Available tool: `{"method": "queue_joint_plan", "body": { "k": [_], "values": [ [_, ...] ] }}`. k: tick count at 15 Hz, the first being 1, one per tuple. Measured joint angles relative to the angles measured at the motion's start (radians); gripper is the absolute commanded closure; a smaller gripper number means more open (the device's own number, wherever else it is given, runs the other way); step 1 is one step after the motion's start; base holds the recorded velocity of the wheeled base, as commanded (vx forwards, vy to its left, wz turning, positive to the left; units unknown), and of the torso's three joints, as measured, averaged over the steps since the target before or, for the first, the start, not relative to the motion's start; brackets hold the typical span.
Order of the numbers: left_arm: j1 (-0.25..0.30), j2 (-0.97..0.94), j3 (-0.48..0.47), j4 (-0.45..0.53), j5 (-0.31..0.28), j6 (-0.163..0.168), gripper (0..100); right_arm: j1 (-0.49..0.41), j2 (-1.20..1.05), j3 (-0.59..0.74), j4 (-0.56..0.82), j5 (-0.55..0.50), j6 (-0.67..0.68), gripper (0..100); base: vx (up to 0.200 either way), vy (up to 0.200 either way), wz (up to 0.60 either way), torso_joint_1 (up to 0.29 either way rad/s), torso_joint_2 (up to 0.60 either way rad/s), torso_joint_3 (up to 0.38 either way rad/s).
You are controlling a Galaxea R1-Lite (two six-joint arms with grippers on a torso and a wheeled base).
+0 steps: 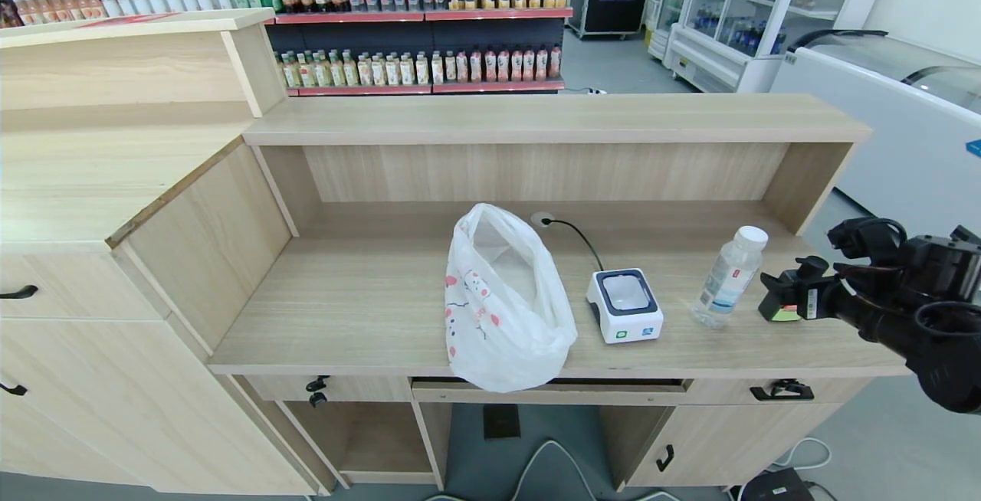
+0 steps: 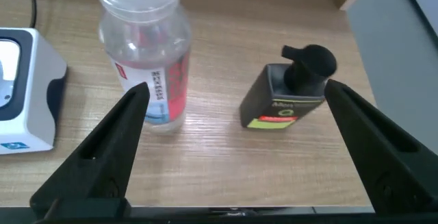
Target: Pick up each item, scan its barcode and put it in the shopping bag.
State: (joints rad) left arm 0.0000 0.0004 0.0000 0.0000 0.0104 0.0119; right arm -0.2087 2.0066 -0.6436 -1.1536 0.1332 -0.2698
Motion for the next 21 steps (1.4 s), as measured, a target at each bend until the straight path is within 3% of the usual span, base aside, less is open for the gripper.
{"method": "queue_joint_plan", "body": {
  "k": [14, 21],
  "values": [
    [0.0, 0.0, 0.0, 0.0, 0.0, 0.0, 100, 0.063, 0.187, -0.149, -0.052, 0.166, -0.097, 0, 0.0, 0.0, 0.0, 0.0, 0.0, 0.0],
    [0.0, 0.0, 0.0, 0.0, 0.0, 0.0, 100, 0.103, 0.281, -0.244, -0.075, 0.188, -0.101, 0, 0.0, 0.0, 0.0, 0.0, 0.0, 0.0]
  ]
}}
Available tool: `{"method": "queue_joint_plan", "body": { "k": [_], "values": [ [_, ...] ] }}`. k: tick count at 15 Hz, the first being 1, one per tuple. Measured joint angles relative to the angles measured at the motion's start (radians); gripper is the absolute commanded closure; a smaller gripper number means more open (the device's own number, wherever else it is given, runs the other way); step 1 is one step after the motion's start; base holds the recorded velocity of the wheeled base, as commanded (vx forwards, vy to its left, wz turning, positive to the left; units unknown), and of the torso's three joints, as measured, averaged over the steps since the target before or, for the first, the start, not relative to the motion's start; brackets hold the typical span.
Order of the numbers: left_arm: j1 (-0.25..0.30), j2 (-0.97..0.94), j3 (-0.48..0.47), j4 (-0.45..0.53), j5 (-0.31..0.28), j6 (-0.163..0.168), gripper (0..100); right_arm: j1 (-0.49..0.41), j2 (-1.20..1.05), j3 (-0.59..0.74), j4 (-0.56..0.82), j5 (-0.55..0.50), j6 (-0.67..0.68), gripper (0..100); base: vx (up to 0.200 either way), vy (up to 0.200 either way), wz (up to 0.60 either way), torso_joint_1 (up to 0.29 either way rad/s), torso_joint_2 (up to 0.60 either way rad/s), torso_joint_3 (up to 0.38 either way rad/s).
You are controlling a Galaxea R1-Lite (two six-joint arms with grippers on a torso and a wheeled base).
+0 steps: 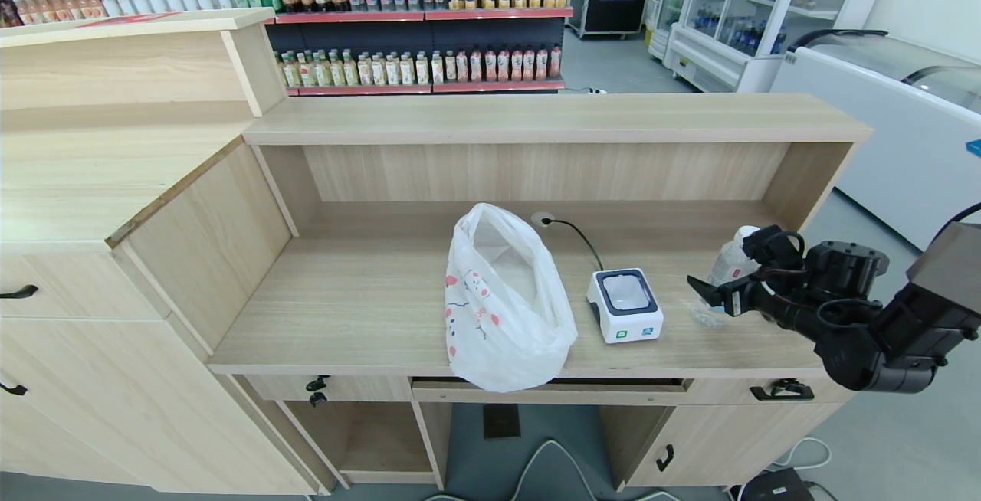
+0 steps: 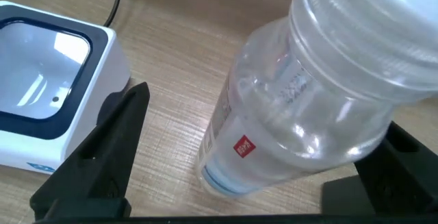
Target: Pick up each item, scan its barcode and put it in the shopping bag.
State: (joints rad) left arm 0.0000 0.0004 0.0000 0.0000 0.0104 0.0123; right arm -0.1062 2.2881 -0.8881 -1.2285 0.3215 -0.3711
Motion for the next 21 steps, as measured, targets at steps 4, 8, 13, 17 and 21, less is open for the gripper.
{"method": "queue_joint_plan", "body": {
  "k": [4, 8, 13, 17, 21],
  "values": [
    [0.0, 0.0, 0.0, 0.0, 0.0, 0.0, 100, 0.003, 0.033, -0.041, 0.002, 0.018, -0.006, 0, 0.0, 0.0, 0.0, 0.0, 0.0, 0.0],
    [0.0, 0.0, 0.0, 0.0, 0.0, 0.0, 100, 0.003, 0.053, -0.054, 0.002, 0.046, -0.006, 0, 0.0, 0.0, 0.0, 0.0, 0.0, 0.0],
    [0.0, 0.0, 0.0, 0.0, 0.0, 0.0, 100, 0.005, 0.061, -0.062, 0.002, 0.06, -0.006, 100, 0.0, 0.0, 0.0, 0.0, 0.0, 0.0],
    [0.0, 0.0, 0.0, 0.0, 0.0, 0.0, 100, -0.004, 0.062, -0.063, 0.006, 0.056, -0.007, 100, 0.0, 0.0, 0.0, 0.0, 0.0, 0.0],
    [0.0, 0.0, 0.0, 0.0, 0.0, 0.0, 100, -0.011, 0.061, -0.059, 0.001, 0.05, -0.015, 100, 0.0, 0.0, 0.0, 0.0, 0.0, 0.0]
  ]
}}
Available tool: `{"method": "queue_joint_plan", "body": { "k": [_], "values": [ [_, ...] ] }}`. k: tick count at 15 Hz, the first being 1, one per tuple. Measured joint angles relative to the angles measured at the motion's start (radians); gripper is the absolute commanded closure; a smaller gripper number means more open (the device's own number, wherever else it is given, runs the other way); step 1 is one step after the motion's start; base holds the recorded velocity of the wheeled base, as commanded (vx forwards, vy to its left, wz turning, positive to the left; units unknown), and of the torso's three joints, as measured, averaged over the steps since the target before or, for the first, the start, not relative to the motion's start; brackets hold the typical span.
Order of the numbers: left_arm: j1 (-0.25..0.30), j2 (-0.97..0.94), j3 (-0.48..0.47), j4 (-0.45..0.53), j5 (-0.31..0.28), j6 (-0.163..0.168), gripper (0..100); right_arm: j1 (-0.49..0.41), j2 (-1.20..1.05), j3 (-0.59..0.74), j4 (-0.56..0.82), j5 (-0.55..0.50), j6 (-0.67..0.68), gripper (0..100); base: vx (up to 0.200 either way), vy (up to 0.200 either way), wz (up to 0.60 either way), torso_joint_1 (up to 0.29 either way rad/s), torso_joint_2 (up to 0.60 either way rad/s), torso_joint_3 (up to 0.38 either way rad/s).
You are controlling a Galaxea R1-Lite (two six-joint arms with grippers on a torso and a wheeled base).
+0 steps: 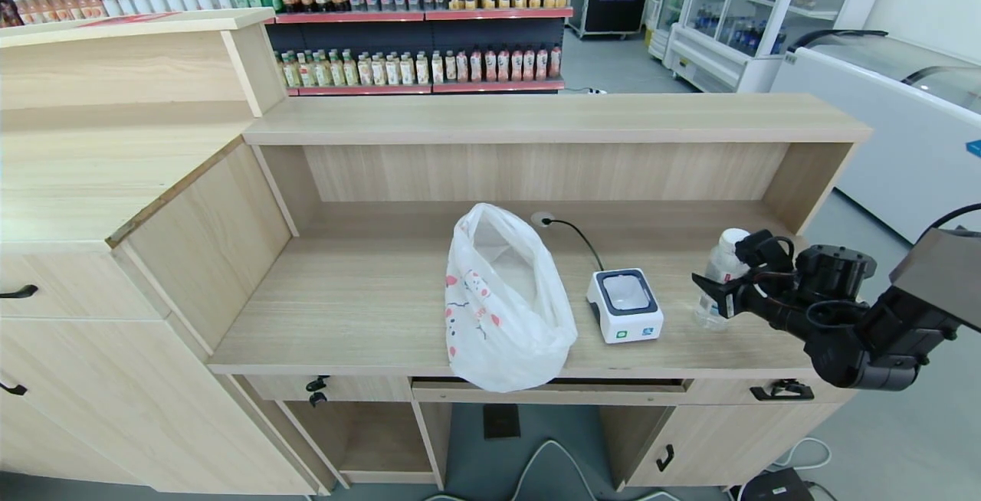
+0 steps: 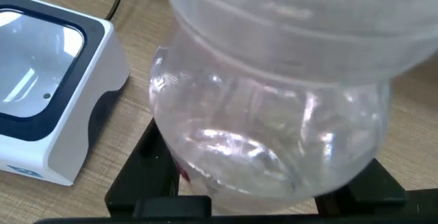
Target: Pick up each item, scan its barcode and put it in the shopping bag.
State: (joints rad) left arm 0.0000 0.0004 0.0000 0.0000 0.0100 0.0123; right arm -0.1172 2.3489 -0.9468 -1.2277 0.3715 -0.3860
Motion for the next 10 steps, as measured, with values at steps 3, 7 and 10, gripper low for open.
{"method": "queue_joint_plan", "body": {
  "k": [3, 7, 10],
  "values": [
    [0.0, 0.0, 0.0, 0.0, 0.0, 0.0, 100, -0.011, -0.017, -0.003, 0.032, 0.0, 0.011, 100, 0.0, 0.0, 0.0, 0.0, 0.0, 0.0],
    [0.0, 0.0, 0.0, 0.0, 0.0, 0.0, 100, -0.011, -0.126, -0.02, 0.162, 0.0, 0.162, 100, 0.0, 0.0, 0.0, 0.0, 0.0, 0.0],
    [0.0, 0.0, 0.0, 0.0, 0.0, 0.0, 100, -0.01, -0.298, -0.037, 0.391, 0.004, 0.347, 100, 0.0, 0.0, 0.0, 0.0, 0.0, 0.0]
  ]
}}
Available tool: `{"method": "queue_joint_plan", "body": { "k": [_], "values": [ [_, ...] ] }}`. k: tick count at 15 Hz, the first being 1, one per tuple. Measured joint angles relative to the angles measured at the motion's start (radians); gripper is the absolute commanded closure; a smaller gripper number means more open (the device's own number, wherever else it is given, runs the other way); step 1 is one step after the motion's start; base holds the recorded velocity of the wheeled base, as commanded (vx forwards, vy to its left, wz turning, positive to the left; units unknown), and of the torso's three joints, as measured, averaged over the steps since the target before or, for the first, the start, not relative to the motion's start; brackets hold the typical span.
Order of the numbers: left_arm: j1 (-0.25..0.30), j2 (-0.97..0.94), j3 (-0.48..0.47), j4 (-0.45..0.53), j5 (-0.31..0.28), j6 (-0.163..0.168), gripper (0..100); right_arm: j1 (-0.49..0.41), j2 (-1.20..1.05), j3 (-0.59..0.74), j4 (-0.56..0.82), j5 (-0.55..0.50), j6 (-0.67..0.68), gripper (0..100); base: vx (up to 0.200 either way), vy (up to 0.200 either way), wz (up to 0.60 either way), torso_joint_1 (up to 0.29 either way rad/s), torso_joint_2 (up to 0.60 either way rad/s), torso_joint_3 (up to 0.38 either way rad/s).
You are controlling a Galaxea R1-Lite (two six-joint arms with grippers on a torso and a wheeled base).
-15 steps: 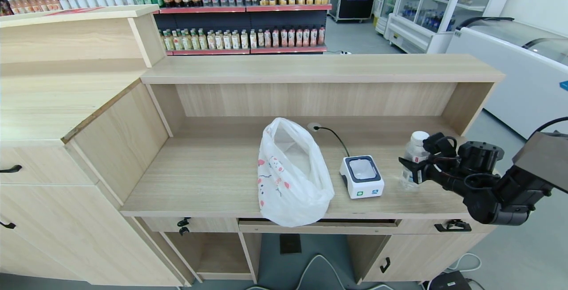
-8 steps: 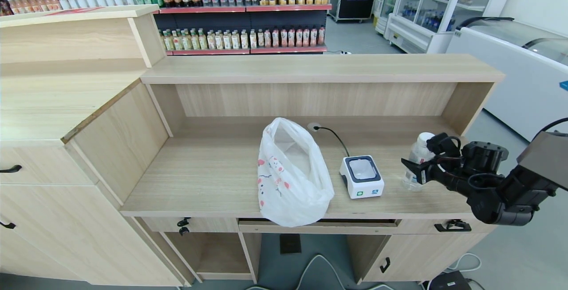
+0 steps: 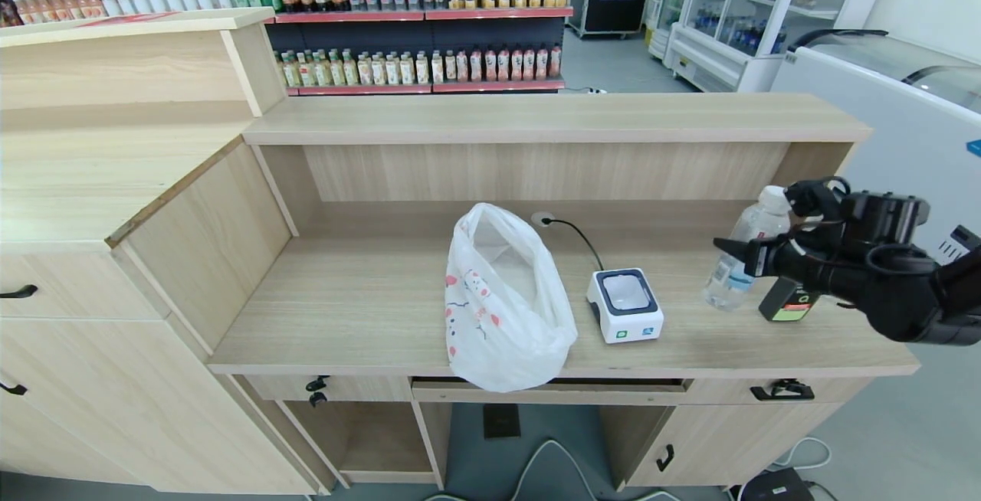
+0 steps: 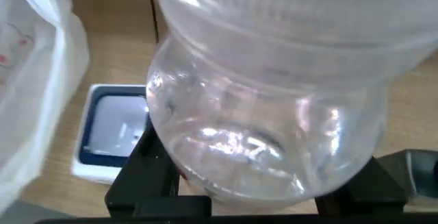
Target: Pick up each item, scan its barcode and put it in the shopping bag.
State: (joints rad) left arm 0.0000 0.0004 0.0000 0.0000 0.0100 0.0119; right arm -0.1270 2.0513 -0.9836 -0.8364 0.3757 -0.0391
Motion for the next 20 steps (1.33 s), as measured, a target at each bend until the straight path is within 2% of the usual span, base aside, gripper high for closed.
{"method": "queue_joint_plan", "body": {
  "k": [3, 6, 9, 13, 18, 20],
  "values": [
    [0.0, 0.0, 0.0, 0.0, 0.0, 0.0, 100, 0.008, -0.209, -0.019, 0.209, 0.055, 0.22, 100, 0.0, 0.0, 0.0, 0.0, 0.0, 0.0],
    [0.0, 0.0, 0.0, 0.0, 0.0, 0.0, 100, 0.038, -0.388, -0.017, 0.27, 0.265, 0.418, 100, 0.0, 0.0, 0.0, 0.0, 0.0, 0.0],
    [0.0, 0.0, 0.0, 0.0, 0.0, 0.0, 100, 0.1, -0.503, -0.015, 0.277, 0.438, 0.499, 100, 0.0, 0.0, 0.0, 0.0, 0.0, 0.0],
    [0.0, 0.0, 0.0, 0.0, 0.0, 0.0, 100, 0.194, -0.567, -0.013, 0.277, 0.453, 0.504, 100, 0.0, 0.0, 0.0, 0.0, 0.0, 0.0],
    [0.0, 0.0, 0.0, 0.0, 0.0, 0.0, 100, 0.263, -0.596, 0.023, 0.277, 0.455, 0.513, 100, 0.0, 0.0, 0.0, 0.0, 0.0, 0.0],
    [0.0, 0.0, 0.0, 0.0, 0.0, 0.0, 100, 0.32, -0.61, 0.041, 0.277, 0.466, 0.58, 100, 0.0, 0.0, 0.0, 0.0, 0.0, 0.0]
  ]
}}
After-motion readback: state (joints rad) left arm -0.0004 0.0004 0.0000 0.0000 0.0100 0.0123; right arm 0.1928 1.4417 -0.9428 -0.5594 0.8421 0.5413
